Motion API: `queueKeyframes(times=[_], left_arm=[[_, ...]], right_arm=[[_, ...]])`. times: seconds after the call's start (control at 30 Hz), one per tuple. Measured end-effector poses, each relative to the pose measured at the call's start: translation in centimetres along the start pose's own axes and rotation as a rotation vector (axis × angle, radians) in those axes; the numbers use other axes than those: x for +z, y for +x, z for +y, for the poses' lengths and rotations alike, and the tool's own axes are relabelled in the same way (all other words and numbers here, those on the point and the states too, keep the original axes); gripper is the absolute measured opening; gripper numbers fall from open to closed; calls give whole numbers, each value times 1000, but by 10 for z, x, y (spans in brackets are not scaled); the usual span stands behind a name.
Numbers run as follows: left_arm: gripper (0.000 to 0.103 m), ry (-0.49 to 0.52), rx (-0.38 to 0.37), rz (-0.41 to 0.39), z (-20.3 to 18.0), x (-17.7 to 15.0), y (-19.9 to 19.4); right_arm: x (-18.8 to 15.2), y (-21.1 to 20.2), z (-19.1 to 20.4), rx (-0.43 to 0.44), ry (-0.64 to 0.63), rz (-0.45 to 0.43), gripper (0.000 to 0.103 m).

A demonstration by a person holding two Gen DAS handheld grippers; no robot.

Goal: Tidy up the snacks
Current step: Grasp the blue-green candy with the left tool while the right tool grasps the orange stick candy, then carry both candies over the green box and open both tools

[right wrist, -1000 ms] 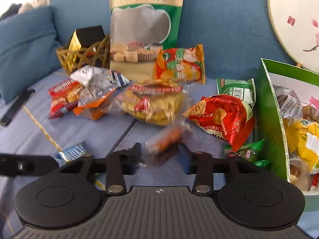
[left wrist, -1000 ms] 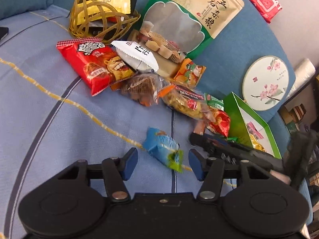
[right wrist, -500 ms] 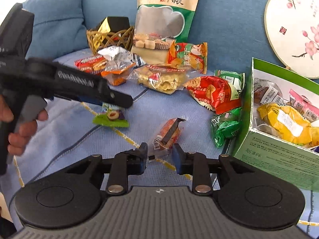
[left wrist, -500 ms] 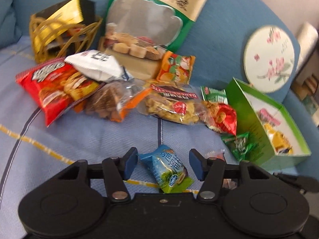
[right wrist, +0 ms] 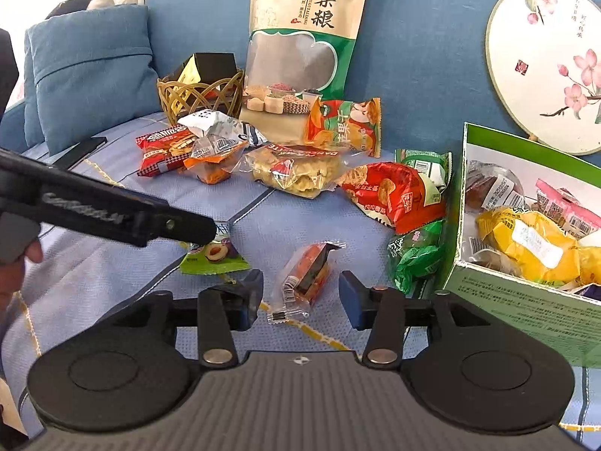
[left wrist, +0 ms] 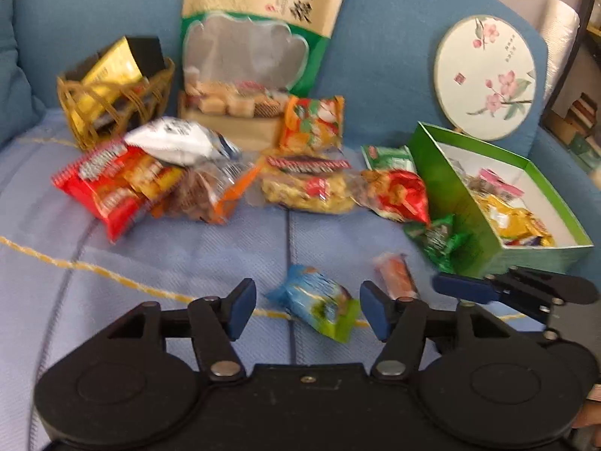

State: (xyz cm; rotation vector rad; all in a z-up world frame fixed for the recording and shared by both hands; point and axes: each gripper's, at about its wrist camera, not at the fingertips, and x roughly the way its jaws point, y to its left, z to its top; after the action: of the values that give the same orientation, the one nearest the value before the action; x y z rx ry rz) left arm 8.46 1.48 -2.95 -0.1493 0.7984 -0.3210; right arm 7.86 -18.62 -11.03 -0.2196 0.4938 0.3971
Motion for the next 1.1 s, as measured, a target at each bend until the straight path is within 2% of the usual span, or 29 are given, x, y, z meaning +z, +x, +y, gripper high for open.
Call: queueKeyframes(times=[0.07, 0.27, 0.33, 0.37, 0.5, 0.53, 0.57, 0.6, 0.63, 0.73, 0.9, 1.03, 1.1], left_arm=[[66, -3, -7, 25, -2, -1, 7], [66, -52, 3, 22, 2, 2, 26], [61, -45, 5, 22, 2, 5, 28], [55, -37, 8, 25, 2, 6, 29], [54, -7, 19, 19, 0, 4, 30], [55, 10, 25, 14, -2, 4, 31], [56, 29, 26, 13, -4, 4, 32], [54, 33, 24, 18, -3, 4, 34], [54, 20, 20, 20, -3, 6, 33], [53, -5, -22, 19, -5, 12, 24], [53, 30, -77, -31, -31, 33, 7], [53, 79, -134, -64, -71, 52, 6], [53, 110, -165, -79, -94, 59, 9]], right_arm=[[-1, 2, 1, -3, -1, 5, 77], [-3, 4, 1, -9, -9, 5, 77], [-3, 5, 1, -12, -9, 5, 77], [-3, 6, 0, -10, -8, 5, 77], [-2, 12, 1, -14, -15, 0, 76], [-2, 15, 1, -15, -17, 9, 68], [-2, 18, 0, -2, -19, 27, 49], [-1, 18, 0, 5, -19, 36, 41], [1, 15, 1, 0, -21, 30, 40], [8, -6, 4, -13, -50, -51, 40], [21, -43, -14, -75, -21, -185, 40], [26, -70, -53, -172, 80, -265, 41], [24, -82, -75, -253, 123, -293, 41]])
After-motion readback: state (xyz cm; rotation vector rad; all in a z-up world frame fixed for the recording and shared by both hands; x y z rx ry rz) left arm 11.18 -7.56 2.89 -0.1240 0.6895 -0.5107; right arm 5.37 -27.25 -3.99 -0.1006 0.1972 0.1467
